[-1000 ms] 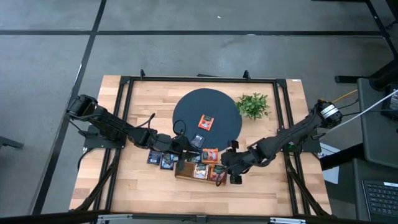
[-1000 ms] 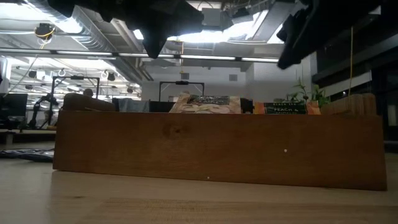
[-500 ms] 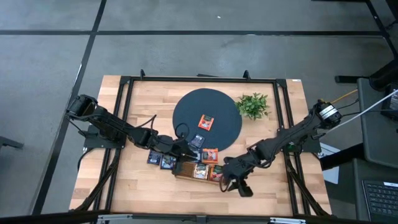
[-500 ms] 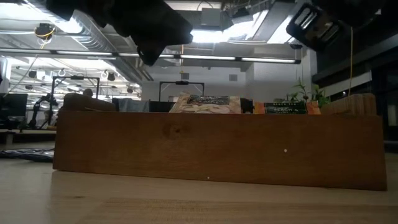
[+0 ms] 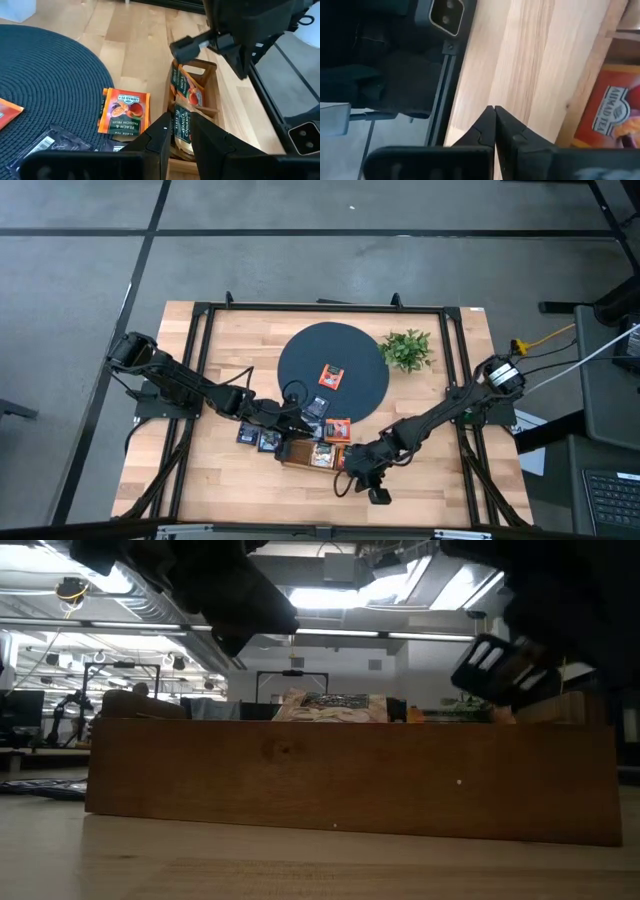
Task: Pick & Place Tea
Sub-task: Adjust the wooden organizer
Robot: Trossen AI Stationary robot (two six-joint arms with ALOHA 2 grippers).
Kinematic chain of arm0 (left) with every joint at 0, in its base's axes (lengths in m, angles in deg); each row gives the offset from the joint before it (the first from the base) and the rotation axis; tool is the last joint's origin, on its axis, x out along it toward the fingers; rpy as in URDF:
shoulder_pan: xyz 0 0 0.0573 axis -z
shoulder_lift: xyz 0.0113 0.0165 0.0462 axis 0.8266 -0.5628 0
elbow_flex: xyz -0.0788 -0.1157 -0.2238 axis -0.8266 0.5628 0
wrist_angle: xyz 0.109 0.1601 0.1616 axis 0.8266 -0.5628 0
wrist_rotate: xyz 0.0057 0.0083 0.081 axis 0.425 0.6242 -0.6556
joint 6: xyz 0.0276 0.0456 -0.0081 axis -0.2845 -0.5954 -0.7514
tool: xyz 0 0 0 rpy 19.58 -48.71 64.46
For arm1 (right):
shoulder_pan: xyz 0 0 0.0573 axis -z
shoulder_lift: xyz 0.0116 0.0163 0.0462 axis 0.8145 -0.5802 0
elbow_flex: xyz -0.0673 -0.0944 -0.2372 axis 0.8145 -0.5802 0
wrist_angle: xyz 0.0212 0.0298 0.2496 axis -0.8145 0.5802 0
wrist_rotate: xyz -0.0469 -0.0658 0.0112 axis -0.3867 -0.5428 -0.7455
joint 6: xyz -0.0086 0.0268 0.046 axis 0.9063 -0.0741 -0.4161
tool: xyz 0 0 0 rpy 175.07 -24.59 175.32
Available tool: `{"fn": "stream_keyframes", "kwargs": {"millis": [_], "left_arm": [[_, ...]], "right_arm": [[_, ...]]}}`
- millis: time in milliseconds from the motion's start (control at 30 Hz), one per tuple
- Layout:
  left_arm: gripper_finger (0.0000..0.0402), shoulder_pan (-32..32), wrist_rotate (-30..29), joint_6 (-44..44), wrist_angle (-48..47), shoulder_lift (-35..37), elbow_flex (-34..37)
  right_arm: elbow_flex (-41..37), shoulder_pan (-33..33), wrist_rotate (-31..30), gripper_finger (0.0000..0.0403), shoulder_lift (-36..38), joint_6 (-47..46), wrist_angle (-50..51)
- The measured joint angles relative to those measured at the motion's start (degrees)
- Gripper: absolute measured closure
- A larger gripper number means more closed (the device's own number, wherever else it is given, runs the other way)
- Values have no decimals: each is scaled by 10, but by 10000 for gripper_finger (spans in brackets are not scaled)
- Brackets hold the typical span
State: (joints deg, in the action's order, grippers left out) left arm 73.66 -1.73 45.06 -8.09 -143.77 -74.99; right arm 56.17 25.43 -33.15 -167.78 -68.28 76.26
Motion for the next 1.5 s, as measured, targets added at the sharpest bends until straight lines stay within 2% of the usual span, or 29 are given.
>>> {"fn": "stream_keyframes", "kwargs": {"millis": [333,500,767,867,1000,1133,1267,1367,1500], "left_arm": [[334,0,-7,4,-1,0,0],[334,0,-21,4,-1,0,0],[334,0,-33,10,-21,0,0],[334,0,-11,32,-56,0,0],[334,2,44,55,-112,23,0],[337,25,53,77,-178,70,0],[352,65,42,116,-225,107,-1],[371,97,42,147,-234,104,0],[397,117,28,180,-237,65,0]], "right_arm": [[0,0,-51,397,-9,15,5],[0,2,-72,399,-9,15,42],[0,8,-156,396,-9,-11,107],[0,8,-191,398,-9,-31,134],[0,8,-175,398,-2,-28,118],[0,7,-130,392,17,-22,129],[0,6,-125,398,51,7,155],[0,6,-151,397,86,23,194],[0,10,-224,393,135,34,257]]}}
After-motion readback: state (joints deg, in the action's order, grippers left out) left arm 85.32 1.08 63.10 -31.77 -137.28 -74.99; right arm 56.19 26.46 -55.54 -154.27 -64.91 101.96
